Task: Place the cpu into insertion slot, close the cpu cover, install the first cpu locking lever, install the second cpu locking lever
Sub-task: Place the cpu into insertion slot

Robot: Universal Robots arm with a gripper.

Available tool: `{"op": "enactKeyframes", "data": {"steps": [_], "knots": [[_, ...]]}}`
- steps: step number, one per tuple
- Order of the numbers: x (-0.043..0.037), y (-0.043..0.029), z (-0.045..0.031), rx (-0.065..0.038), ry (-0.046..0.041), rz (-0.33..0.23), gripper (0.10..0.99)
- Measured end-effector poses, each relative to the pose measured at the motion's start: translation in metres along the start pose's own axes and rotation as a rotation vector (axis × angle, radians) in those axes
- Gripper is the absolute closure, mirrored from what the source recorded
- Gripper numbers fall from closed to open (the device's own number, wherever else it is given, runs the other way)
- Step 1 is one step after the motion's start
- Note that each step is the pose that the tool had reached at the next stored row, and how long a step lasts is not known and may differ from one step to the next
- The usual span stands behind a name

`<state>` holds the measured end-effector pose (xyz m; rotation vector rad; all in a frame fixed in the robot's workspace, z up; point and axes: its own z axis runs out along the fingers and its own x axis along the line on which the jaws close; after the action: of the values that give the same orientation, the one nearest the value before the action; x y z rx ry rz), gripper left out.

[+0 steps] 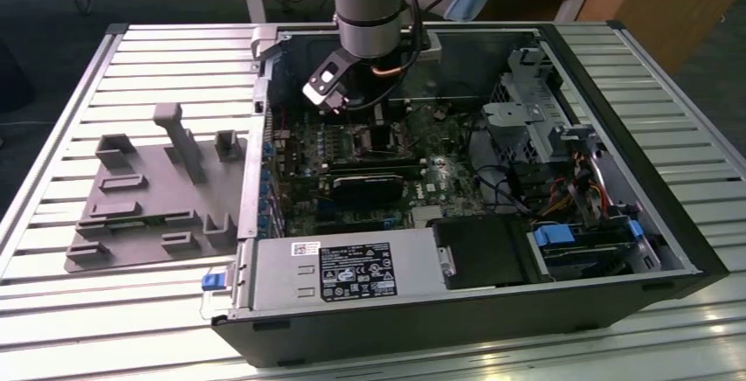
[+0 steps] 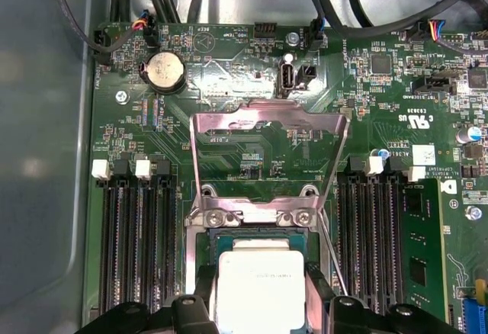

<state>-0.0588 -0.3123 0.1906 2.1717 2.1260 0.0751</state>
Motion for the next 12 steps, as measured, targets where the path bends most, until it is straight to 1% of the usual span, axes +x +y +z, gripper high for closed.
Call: {"op": "enactKeyframes", "data": {"steps": [11,12], "knots": [[0.0001,0.0001,0.0005,0.0,0.0003,0.0,0.545],[0.0001,0.0001,0.0006,-0.001,0.0004,0.0,0.533]]}}
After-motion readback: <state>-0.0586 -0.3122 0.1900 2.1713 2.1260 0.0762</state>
